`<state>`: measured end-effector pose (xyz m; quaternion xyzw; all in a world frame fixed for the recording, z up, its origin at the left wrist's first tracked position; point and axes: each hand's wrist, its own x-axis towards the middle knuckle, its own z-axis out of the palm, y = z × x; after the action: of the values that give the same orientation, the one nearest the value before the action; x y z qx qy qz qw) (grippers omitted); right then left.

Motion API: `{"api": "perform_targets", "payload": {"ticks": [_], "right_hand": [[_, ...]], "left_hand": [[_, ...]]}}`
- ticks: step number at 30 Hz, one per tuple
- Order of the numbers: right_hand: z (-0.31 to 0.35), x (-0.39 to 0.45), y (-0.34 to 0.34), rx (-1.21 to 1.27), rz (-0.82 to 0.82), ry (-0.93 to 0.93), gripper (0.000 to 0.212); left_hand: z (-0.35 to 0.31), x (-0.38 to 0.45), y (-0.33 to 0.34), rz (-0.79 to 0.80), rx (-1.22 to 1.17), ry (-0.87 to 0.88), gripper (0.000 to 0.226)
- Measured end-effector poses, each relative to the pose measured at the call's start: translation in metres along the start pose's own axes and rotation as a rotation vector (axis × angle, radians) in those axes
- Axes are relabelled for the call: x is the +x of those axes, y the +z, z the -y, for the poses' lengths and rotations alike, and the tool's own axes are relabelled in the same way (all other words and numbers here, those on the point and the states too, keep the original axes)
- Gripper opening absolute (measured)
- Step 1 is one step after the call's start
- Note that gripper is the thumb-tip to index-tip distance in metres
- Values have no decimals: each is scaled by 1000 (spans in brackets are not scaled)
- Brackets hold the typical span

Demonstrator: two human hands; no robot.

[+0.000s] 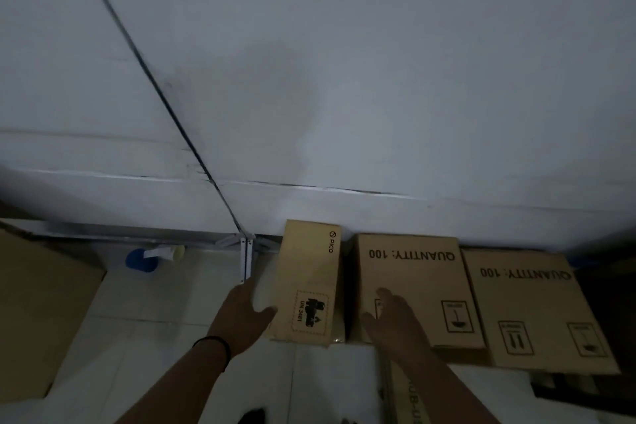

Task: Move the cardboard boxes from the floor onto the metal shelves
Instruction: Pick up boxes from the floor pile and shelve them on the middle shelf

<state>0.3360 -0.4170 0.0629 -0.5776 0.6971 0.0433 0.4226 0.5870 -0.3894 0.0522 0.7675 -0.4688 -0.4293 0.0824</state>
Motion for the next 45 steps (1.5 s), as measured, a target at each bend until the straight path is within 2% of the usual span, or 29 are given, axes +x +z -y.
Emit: {"api": "perform_targets", "payload": {"ticks": [8,14,16,19,20,21,24,26,28,30,36,45], "right_hand": [[-11,57,74,102,32,138,37],[-24,103,134,135,81,158,46],[-24,117,145,221,80,161,61],[-43,152,174,370,46,116,100],[-53,162,182,425,13,105,106],[-59,170,188,471,-1,94,102],[-41,171,184,591,-8,90,53],[-40,177,189,648,19,111,38],[-41,180,194,671,68,172,33],[-43,181,199,710,90,240,31],[-40,167,193,861,108,235,23],[-5,97,142,924,56,192,16]], "left_hand": [[58,80,25,145,-18,-58,86],[97,134,57,210,-193,-141,89],[108,146,69,214,-240,-147,94],[123,163,88,226,-329,-170,130],[121,166,90,225,-400,-183,136],[120,169,93,227,-476,-192,132],[121,181,109,212,-651,-200,104],[123,187,117,229,-694,-178,103],[122,188,120,287,-715,-154,110],[125,186,122,316,-724,-134,104],[122,172,114,292,-761,-144,45],[82,110,64,226,-828,-110,30]]}}
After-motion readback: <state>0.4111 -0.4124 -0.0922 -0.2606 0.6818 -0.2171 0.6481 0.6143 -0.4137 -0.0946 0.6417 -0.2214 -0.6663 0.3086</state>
